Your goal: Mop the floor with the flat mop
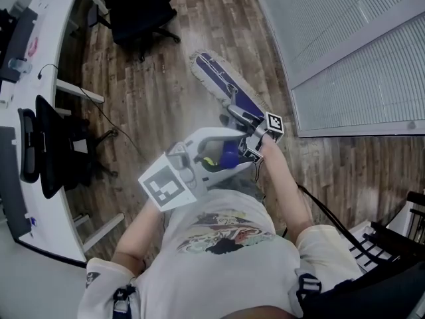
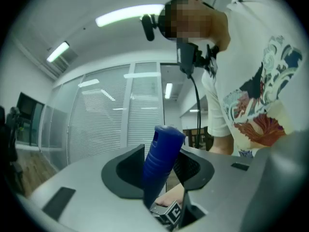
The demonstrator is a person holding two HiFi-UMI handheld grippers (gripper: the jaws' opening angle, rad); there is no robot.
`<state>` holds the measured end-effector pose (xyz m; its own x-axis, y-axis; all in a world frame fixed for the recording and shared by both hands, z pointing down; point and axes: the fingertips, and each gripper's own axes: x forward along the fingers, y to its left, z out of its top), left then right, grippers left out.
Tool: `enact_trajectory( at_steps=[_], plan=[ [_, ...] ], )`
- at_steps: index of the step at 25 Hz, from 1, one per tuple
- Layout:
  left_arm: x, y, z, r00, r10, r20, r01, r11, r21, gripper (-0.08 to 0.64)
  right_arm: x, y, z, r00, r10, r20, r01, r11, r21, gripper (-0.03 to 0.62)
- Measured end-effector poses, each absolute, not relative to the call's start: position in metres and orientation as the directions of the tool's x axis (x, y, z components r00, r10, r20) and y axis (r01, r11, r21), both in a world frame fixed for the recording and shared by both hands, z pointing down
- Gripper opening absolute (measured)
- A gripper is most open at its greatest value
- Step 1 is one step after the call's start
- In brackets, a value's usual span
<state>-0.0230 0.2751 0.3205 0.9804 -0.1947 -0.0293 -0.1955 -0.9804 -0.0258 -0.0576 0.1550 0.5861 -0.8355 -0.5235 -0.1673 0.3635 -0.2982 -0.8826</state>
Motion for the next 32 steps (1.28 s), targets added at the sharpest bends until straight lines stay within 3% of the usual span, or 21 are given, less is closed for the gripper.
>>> enact_trajectory(
  at_steps=[4, 14, 19, 24, 32],
  plan=[
    [-0.029, 0.270, 0.311, 0.957, -0.260, -0.130, -0.260, -0.965, 0.013, 0.147, -0.066, 0.153, 0.584, -0.894, -0.427, -0.140, 0.285, -0.299, -0.910, 0.241],
    [-0.023, 0.258, 0.314, 0.944, -0.278, -0.176, -0.281, -0.960, 0.007, 0.154, -0.071, 0.139, 0.582, -0.983, -0.165, -0.080, 0.129, -0.310, -0.942, 0.249],
    [-0.017, 0.271, 0.353, 0.968, -0.231, -0.102, -0.233, -0.972, -0.012, 0.170, -0.076, 0.144, 0.614, -0.999, -0.023, -0.026, 0.033, -0.335, -0.942, 0.247],
    [-0.016, 0.272, 0.361, 0.975, -0.200, -0.093, -0.205, -0.978, -0.048, 0.175, -0.071, 0.140, 0.621, -0.990, -0.106, -0.093, 0.126, -0.371, -0.920, 0.244],
    [-0.013, 0.283, 0.371, 0.999, -0.004, 0.032, -0.003, -0.998, -0.061, 0.183, -0.068, 0.141, 0.627, -0.969, -0.192, -0.157, 0.222, -0.393, -0.892, 0.229]
  ],
)
